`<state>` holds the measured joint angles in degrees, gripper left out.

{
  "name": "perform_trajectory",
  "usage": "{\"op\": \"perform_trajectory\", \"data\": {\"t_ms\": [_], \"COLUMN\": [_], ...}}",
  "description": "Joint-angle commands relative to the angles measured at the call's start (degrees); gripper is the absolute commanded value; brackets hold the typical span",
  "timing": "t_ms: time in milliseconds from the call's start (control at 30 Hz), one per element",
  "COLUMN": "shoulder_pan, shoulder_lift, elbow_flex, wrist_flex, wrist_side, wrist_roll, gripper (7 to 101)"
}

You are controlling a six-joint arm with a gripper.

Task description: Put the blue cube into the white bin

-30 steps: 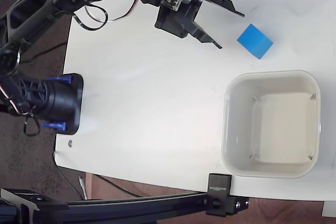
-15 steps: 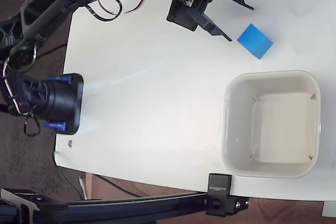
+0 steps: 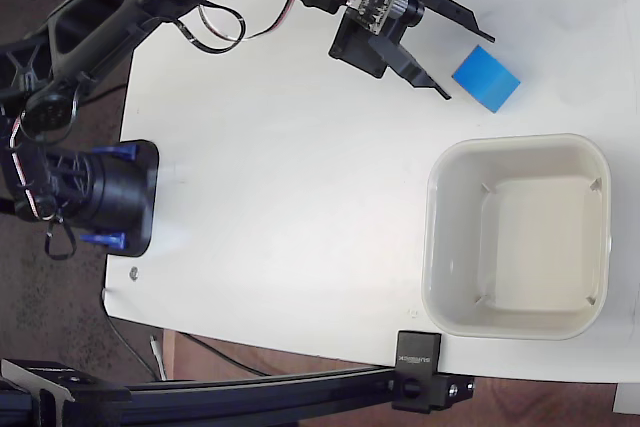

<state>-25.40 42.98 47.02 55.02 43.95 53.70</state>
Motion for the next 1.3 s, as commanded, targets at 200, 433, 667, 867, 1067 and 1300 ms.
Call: {"op": "perform_trajectory", "data": {"t_ms": [200, 433, 667, 867, 1067, 1300], "shoulder_pan": [1.0, 1.1, 1.5, 1.9, 2.0, 2.2], "shoulder_lift": [1.8, 0.9, 0.2, -0.3, -1.0, -0.7], "elbow_flex": [-3.6, -3.6, -3.6, -3.6, -3.6, -3.6], "wrist_flex": [-0.4, -1.2, -1.9, -2.7, -3.3, -2.3], "wrist_side": [-0.4, -1.5, -2.0, -2.0, -2.2, -2.5], "wrist_roll": [0.4, 0.7, 0.7, 0.3, 0.5, -0.3], "gripper": [95.7, 95.2, 94.1, 89.0, 81.2, 62.1]}}
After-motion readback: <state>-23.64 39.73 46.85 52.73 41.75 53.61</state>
